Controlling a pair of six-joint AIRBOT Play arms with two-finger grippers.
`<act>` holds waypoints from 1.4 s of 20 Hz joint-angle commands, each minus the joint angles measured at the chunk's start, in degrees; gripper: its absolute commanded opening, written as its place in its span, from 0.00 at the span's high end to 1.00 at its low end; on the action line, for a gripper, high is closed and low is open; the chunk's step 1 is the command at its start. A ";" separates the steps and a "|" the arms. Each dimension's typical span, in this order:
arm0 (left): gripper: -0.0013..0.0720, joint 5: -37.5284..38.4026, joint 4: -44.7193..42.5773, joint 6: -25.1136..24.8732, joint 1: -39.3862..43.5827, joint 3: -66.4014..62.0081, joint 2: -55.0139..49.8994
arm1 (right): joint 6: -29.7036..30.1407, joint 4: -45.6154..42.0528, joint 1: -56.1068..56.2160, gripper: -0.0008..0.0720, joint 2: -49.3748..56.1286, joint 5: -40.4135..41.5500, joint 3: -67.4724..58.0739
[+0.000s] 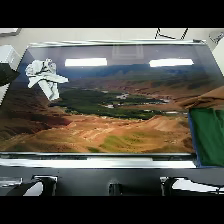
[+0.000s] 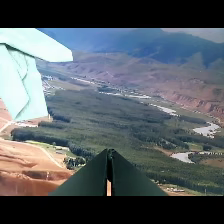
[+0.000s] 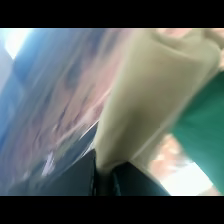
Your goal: Fold the clothes and pants, and hang the long-sleeved shirts on hangers.
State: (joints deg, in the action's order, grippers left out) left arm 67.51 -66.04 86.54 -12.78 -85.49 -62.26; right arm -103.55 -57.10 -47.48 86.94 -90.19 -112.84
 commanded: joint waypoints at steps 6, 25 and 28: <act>0.95 -0.02 0.00 -0.02 0.00 0.09 0.00 | -3.61 -13.46 -7.72 0.94 0.20 -10.38 0.42; 0.95 -2.21 2.93 -0.92 0.02 -1.29 0.07 | 5.42 -36.96 -7.54 0.02 -16.70 1.49 34.49; 0.96 -13.55 1.53 -3.21 2.97 -5.86 -0.35 | 5.53 -21.07 -6.19 0.03 -16.70 15.54 19.82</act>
State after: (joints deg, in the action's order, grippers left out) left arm 62.57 -64.01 84.90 -11.62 -88.29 -62.33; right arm -99.39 -90.37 -54.72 70.41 -86.54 -82.83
